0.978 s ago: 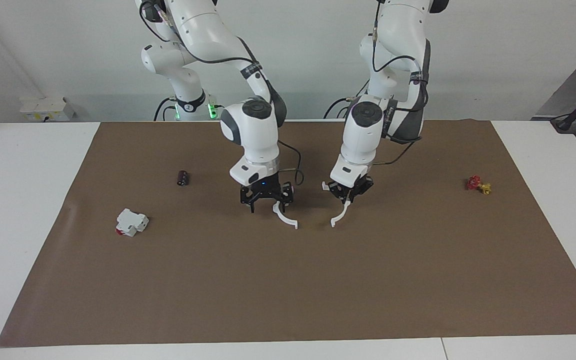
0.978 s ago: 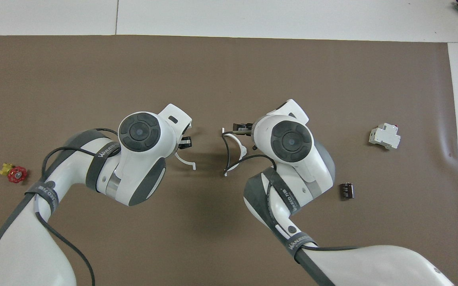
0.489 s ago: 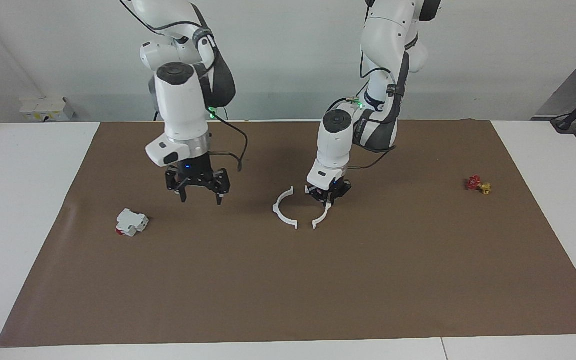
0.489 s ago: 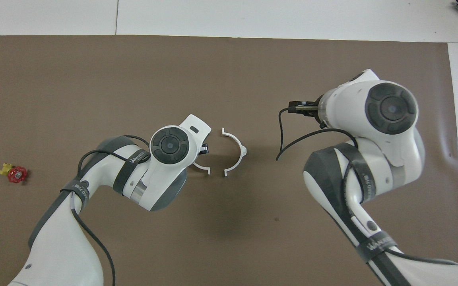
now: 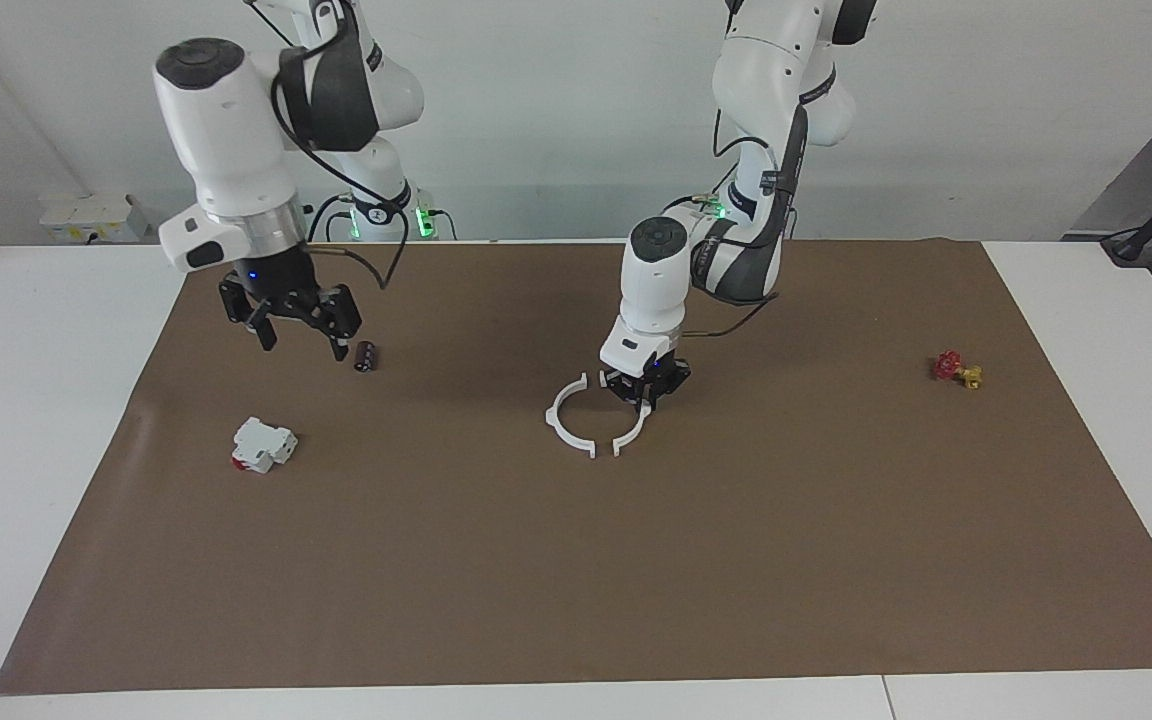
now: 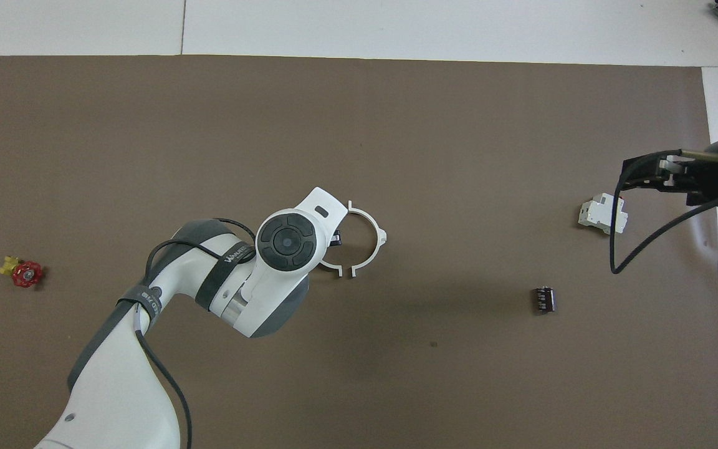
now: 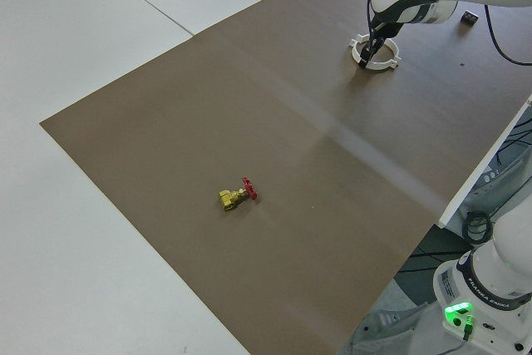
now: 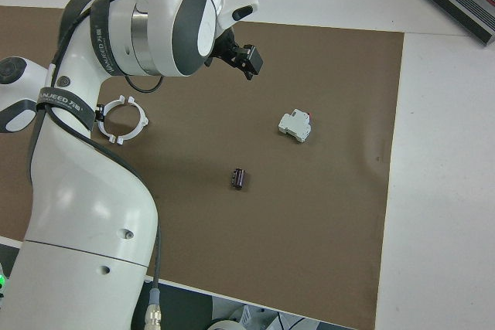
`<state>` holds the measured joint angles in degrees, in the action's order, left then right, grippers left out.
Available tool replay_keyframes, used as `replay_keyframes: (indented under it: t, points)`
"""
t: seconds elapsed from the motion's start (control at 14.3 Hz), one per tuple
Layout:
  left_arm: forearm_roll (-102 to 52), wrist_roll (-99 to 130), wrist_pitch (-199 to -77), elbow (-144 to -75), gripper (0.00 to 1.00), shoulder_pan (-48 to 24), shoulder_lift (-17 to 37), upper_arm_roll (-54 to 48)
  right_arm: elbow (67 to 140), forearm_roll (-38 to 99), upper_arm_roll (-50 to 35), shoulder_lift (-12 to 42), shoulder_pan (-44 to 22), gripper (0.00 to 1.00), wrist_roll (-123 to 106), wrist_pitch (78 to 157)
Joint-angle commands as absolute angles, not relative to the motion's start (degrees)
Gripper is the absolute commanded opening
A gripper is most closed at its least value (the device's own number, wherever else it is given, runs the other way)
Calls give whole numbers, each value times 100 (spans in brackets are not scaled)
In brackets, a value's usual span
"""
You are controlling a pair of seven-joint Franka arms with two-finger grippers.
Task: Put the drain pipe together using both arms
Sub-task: 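Release the right clamp half and withdraw the right gripper to rest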
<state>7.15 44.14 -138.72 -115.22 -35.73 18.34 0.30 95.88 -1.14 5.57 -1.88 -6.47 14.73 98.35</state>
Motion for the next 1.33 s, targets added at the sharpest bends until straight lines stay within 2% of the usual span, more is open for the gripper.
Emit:
replay_keyframes:
  t: [0.0, 0.49, 1.26]
  points:
    - [861, 4544, -14167, -11514, 0, -3683, 1969, 114, 8966, -105, 501, -79, -510, 100, 1239, 9142]
    - [861, 4518, -14502, -11531, 0, -3709, 2039, 105, 9105, -18, 501, -176, -510, 100, 1257, 9106]
    - [870, 4526, -14186, -11523, 0, -3841, 2004, 114, 9114, -18, 483, -193, -536, 100, 1248, 9097]
